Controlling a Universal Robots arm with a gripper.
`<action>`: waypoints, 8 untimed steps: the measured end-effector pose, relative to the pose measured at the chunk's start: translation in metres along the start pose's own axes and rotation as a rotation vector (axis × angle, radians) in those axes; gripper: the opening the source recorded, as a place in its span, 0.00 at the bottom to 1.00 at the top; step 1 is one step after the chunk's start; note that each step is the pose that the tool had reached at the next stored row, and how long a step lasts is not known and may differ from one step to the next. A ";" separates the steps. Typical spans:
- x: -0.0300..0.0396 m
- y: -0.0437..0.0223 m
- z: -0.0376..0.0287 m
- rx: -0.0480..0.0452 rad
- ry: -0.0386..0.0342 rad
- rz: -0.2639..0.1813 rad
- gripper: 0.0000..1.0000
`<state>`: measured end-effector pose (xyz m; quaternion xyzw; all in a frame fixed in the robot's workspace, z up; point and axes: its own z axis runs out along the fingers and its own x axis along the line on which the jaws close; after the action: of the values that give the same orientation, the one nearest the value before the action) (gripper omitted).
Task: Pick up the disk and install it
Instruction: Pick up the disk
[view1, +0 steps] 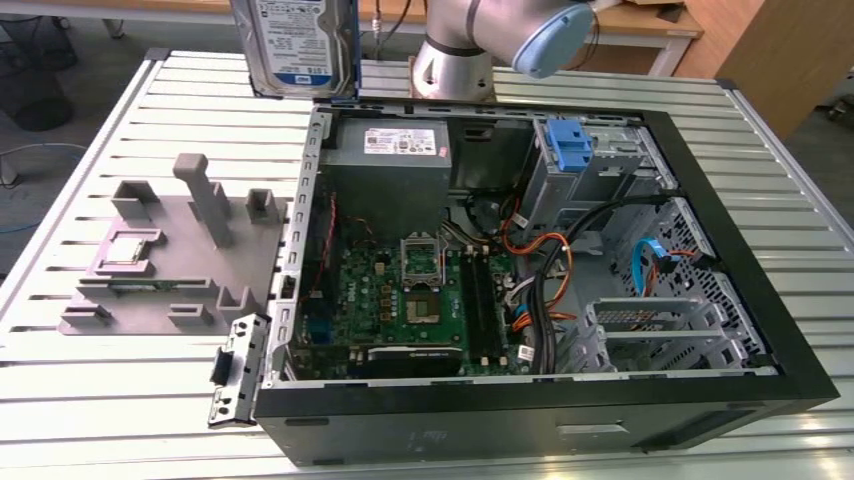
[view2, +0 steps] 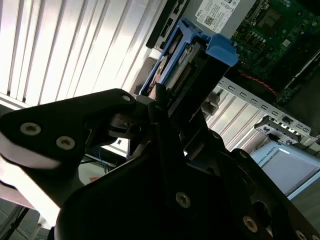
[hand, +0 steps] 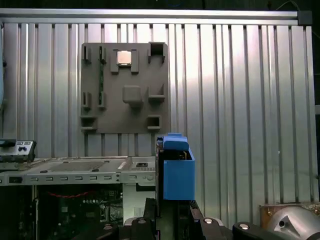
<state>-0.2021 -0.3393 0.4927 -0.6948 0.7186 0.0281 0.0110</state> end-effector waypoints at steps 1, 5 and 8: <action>0.0000 -0.0016 0.0000 0.0000 0.0000 0.000 0.35; -0.0002 -0.0064 -0.0001 0.0000 0.0000 0.000 0.35; -0.0004 -0.0109 -0.0002 0.0000 0.0000 0.000 0.35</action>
<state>-0.1912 -0.3393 0.4926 -0.6947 0.7186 0.0281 0.0110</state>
